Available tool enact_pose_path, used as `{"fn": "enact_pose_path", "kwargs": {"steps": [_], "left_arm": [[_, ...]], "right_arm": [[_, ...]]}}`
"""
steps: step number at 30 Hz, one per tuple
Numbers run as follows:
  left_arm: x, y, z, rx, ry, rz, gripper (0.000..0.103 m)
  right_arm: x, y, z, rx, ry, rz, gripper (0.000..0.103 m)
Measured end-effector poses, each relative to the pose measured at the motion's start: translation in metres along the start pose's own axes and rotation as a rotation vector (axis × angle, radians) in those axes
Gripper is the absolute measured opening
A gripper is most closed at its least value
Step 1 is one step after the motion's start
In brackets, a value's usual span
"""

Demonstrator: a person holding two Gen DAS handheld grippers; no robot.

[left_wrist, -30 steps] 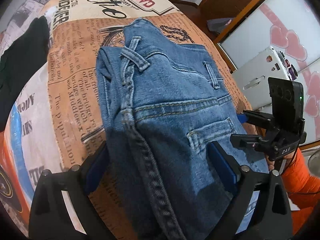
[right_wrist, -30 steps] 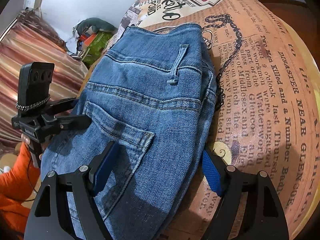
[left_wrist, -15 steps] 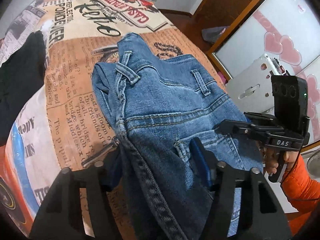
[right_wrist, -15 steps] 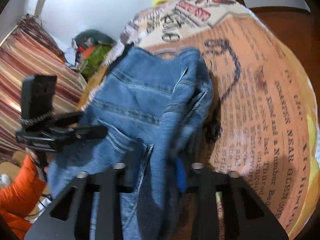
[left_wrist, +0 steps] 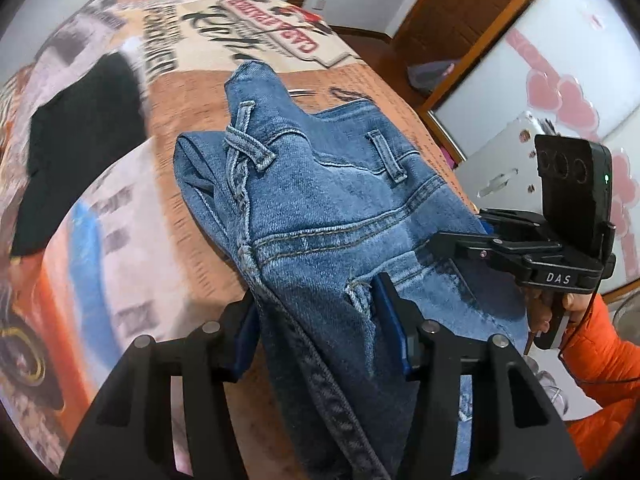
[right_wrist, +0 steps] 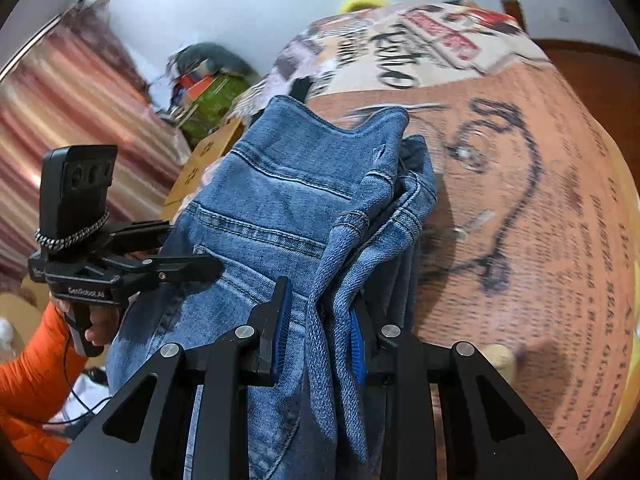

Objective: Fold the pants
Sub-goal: 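Lift the folded jeans with both tools and carry them across the bed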

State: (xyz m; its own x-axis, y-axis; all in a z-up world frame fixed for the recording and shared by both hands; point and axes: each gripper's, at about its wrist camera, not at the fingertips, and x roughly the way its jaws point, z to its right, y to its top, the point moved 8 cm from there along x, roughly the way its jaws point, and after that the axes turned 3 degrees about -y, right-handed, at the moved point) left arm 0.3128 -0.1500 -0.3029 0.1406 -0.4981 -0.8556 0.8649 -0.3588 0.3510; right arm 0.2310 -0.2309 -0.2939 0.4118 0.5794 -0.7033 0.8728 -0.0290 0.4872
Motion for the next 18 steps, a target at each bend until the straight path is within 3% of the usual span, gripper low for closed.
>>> {"fn": "enact_pose_path", "kwargs": {"steps": [5,9,14,18], "left_arm": [[-0.016,-0.017,-0.037,-0.085,0.006,0.007,0.054],[-0.019,-0.022,-0.042,-0.116,-0.029,-0.005,0.057],[-0.018,-0.030,-0.042,-0.106,-0.032,-0.028,0.063],[-0.008,-0.036,-0.053,-0.185,-0.080,-0.023,0.072]], "right_arm": [[0.019,-0.002,-0.018,-0.075,-0.016,-0.060,0.026],[0.025,-0.007,-0.007,-0.083,-0.065,-0.080,0.050],[0.034,-0.011,0.003,-0.020,-0.008,-0.125,0.054],[0.047,-0.010,-0.002,0.004,0.035,-0.157,0.069]]}}
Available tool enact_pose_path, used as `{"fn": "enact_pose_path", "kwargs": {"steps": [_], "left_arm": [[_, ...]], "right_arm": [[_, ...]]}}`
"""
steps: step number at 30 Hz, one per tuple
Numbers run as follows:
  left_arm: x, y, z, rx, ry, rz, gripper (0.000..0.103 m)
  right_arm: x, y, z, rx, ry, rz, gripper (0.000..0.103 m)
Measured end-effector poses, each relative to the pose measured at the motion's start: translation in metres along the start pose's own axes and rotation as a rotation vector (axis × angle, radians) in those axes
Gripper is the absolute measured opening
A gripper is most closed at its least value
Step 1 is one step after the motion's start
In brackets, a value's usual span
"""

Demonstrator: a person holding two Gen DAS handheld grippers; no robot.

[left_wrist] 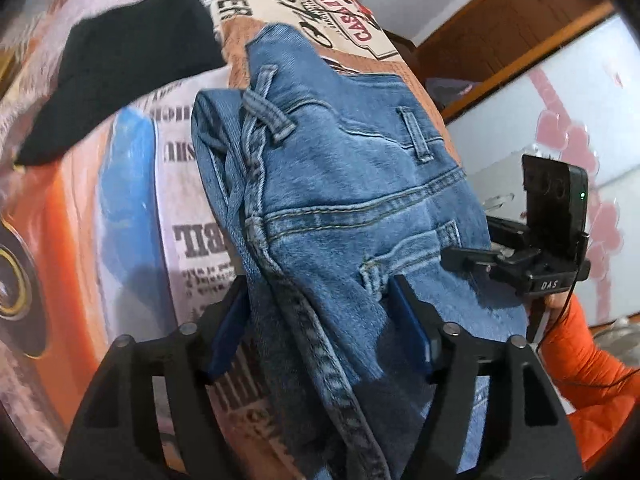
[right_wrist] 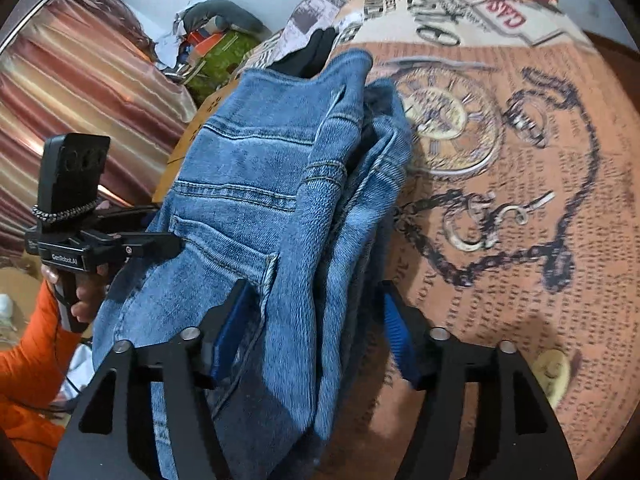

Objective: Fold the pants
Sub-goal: 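Lift the folded jeans with both tools and carry them across the bed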

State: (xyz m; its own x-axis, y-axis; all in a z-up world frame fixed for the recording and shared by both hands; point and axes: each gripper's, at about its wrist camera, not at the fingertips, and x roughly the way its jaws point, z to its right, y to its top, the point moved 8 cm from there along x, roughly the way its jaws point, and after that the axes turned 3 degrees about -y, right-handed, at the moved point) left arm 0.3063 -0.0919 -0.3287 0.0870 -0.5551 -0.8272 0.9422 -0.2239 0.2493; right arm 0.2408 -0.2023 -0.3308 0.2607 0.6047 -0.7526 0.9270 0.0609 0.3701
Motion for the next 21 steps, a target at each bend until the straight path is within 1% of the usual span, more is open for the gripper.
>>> {"fn": "enact_pose_path", "kwargs": {"steps": [3,5,7,8,11,13,18,21], "left_arm": [[0.004,0.002,0.005,0.034,0.014,0.033,0.072],[0.006,0.004,0.009,0.044,0.015,0.039,0.071],[0.006,0.008,0.012,0.053,0.021,0.042,0.066],[0.005,0.010,0.014,0.063,0.027,0.046,0.065],[-0.001,0.011,0.020,0.090,0.045,0.062,0.060],[-0.007,0.012,0.024,0.107,0.057,0.084,0.053],[-0.024,0.015,0.036,0.150,0.078,0.129,0.049],[-0.037,0.017,0.041,0.161,0.081,0.164,0.049]], "right_arm": [[0.004,0.003,-0.004,-0.008,0.018,-0.007,0.071],[0.004,0.004,-0.007,-0.017,0.019,-0.010,0.068],[0.002,0.005,-0.011,-0.028,0.015,-0.009,0.061],[0.002,0.006,-0.013,-0.031,0.008,-0.007,0.059],[-0.004,0.010,-0.019,-0.042,-0.021,0.008,0.048],[-0.007,0.013,-0.016,-0.039,-0.030,0.011,0.041],[-0.014,0.015,-0.020,-0.035,-0.046,0.037,0.032],[-0.021,0.018,-0.028,-0.065,-0.061,0.064,0.031]]}}
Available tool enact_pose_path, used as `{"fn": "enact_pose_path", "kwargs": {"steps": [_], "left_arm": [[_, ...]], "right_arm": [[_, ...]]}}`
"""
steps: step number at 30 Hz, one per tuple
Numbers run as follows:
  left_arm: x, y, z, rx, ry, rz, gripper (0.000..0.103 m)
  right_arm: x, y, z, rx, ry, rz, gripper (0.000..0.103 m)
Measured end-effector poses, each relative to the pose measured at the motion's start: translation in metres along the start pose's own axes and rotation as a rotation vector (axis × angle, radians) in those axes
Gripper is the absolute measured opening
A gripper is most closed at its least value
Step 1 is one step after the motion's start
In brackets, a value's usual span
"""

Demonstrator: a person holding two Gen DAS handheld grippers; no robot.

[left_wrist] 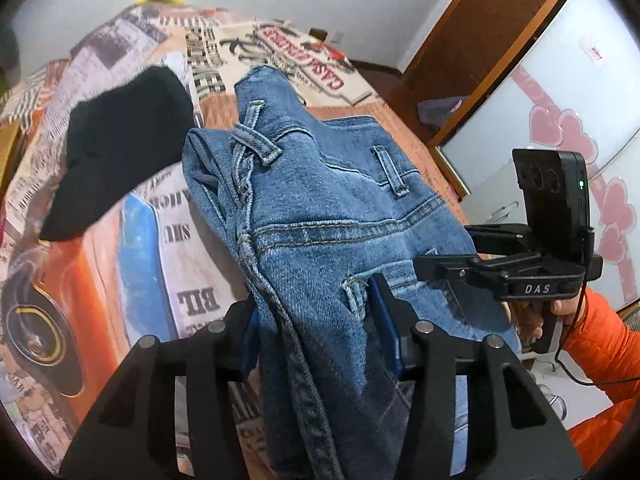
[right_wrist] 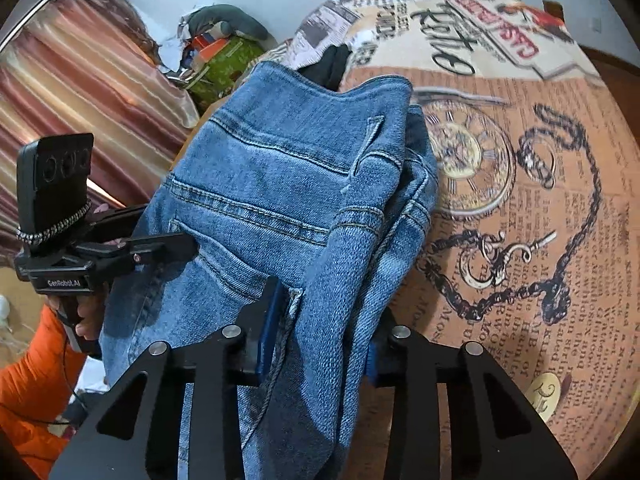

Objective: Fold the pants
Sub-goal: 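Lift the folded jeans with both tools and carry them across the bed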

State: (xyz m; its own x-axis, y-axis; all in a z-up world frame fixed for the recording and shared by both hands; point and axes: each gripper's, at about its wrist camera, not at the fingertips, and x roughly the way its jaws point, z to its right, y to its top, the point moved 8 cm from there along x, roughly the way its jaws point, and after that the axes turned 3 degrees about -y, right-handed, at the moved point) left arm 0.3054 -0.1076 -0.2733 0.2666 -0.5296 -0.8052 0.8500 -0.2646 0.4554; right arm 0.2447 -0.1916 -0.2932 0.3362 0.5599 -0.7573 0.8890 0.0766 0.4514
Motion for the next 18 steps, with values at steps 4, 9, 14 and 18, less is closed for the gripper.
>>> {"fn": "enact_pose_path", "kwargs": {"steps": [4,9,14,18], "left_arm": [[-0.023,0.012,0.003,0.021,0.016,0.071,0.048],[-0.052,0.032,0.000,0.031,0.031,0.155,0.048],[-0.083,0.057,-0.010,0.034,0.050,0.242,0.048],[-0.100,0.077,-0.021,0.045,0.071,0.291,0.048]], "right_arm": [[-0.013,0.015,-0.010,-0.018,-0.003,0.050,0.030],[-0.026,0.045,-0.025,-0.066,-0.005,0.107,0.029],[-0.035,0.085,-0.046,-0.130,-0.022,0.165,0.029],[-0.039,0.107,-0.058,-0.163,-0.021,0.198,0.029]]}}
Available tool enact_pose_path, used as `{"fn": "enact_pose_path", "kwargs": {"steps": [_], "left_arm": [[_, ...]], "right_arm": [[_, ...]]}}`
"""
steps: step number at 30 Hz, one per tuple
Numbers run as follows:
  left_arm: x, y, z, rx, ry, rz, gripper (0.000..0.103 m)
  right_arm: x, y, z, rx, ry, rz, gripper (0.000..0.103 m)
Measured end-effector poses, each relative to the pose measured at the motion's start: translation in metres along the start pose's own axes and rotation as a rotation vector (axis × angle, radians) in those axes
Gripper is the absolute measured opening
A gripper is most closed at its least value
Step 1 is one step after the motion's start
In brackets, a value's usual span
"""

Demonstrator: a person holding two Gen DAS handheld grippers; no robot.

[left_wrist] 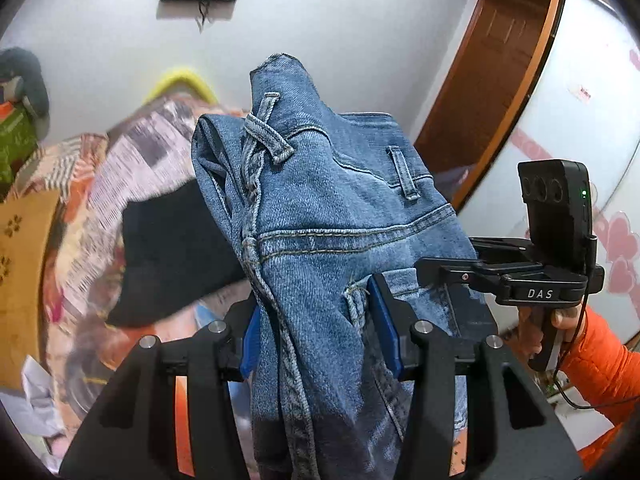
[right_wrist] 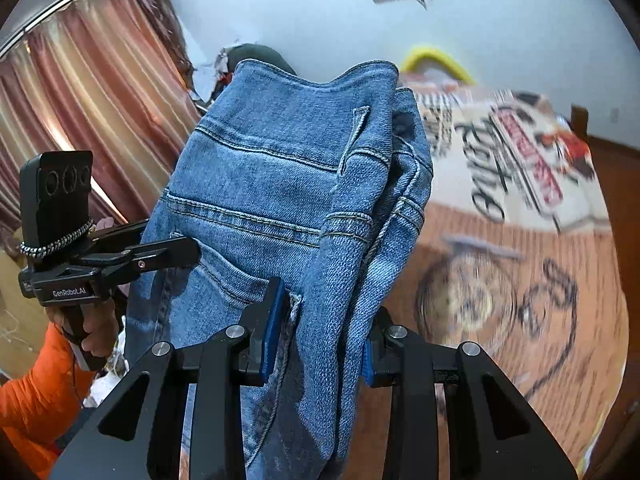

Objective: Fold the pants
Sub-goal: 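Lift the folded jeans with both tools and carry them across the bed, then lower the folded jeans onto the bed and open both tools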

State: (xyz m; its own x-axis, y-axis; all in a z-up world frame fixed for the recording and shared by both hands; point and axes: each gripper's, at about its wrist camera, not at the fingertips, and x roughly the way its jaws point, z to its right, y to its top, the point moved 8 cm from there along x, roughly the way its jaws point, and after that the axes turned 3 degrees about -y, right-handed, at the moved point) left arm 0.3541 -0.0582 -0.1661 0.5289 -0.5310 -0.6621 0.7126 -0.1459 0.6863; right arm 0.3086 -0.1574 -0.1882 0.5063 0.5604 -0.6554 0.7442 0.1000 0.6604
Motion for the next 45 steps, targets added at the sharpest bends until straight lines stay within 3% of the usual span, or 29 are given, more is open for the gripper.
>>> {"fn": "enact_pose_path", "kwargs": {"steps": [13,23,32,37,45], "left_arm": [[0.008,0.052,-0.085,-0.017,0.046,0.042,0.048],[0.060,0.067,-0.178,-0.094,0.058,0.008,0.048],[0.135,0.051,-0.242,-0.177,0.076,-0.043,0.048],[0.184,0.015,-0.283,-0.325,0.107,-0.160,0.049],[0.171,0.007,-0.278,-0.323,0.148,-0.154,0.050]], "right_arm": [[0.060,0.078,-0.012,-0.040,0.018,0.048,0.029],[0.138,0.103,0.004,0.007,0.028,0.012,0.029],[0.211,0.101,0.044,0.087,-0.020,-0.018,0.029],[0.244,0.086,0.058,0.102,-0.049,-0.073,0.029],[0.229,0.081,0.054,0.067,-0.055,-0.087,0.031]]}}
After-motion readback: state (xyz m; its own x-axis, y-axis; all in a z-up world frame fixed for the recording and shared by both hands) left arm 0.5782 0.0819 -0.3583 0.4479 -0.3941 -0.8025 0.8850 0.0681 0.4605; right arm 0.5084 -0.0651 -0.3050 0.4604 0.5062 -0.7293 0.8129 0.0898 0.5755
